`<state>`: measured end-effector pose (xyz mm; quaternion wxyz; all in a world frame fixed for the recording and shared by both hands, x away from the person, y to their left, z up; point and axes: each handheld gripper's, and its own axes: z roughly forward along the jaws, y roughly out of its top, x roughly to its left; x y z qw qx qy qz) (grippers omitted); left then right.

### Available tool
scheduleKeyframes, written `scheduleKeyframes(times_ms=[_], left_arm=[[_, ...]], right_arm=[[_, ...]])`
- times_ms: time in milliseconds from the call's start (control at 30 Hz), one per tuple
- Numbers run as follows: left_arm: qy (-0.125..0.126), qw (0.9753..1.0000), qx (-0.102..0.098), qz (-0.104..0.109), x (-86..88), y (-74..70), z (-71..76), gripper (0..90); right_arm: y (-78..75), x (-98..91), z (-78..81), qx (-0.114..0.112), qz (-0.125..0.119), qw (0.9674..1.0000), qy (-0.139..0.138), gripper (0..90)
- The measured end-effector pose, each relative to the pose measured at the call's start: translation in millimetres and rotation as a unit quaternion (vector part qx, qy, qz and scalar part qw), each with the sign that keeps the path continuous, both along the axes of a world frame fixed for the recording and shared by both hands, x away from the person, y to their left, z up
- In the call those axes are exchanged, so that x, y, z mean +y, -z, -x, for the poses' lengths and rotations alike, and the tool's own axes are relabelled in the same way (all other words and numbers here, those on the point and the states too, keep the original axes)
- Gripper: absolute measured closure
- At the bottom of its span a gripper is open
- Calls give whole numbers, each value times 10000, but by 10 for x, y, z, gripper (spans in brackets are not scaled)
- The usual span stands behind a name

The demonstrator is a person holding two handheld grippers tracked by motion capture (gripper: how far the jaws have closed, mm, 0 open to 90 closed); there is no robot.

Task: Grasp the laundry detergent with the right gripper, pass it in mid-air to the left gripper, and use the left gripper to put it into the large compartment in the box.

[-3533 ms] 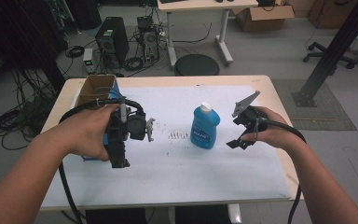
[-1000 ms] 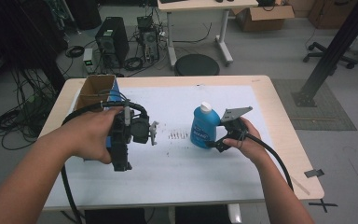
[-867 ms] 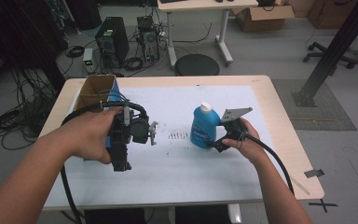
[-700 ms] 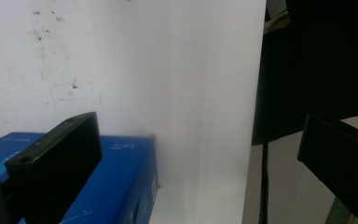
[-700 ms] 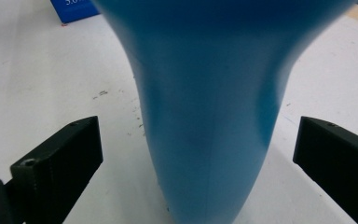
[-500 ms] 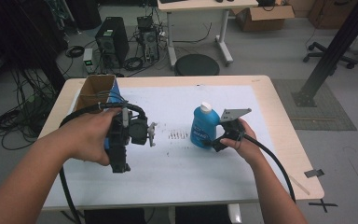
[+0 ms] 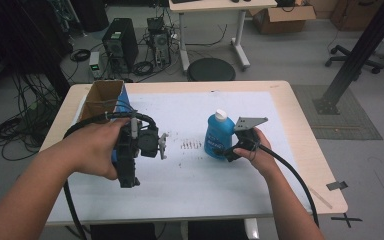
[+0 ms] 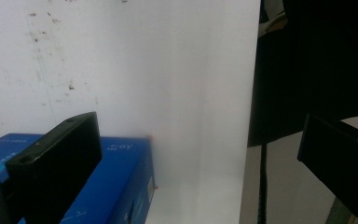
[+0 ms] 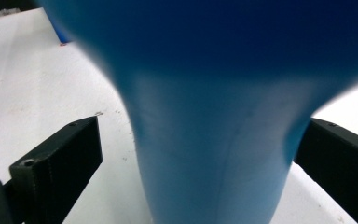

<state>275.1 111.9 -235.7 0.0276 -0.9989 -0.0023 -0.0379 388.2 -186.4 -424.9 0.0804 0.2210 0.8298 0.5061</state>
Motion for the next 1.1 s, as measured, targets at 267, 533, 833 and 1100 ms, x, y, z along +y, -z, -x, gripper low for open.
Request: scheduleKeyframes(times_ms=[267,533,833,1100], left_arm=[[-13,10000,20,-15,20,7,18,2],[-19,10000,17,4,32,16,20,3],[-20,10000,9,-5,17,17,8,3],[-28,10000,-19,-79,2,28,0,4]], right_arm=[[36,4,-12,18,-242,9996,137,7],[60,46,-1,-69,-328,9993,183,40],[36,42,22,-163,-367,9989,255,116],[45,39,24,-169,-269,9993,216,154]])
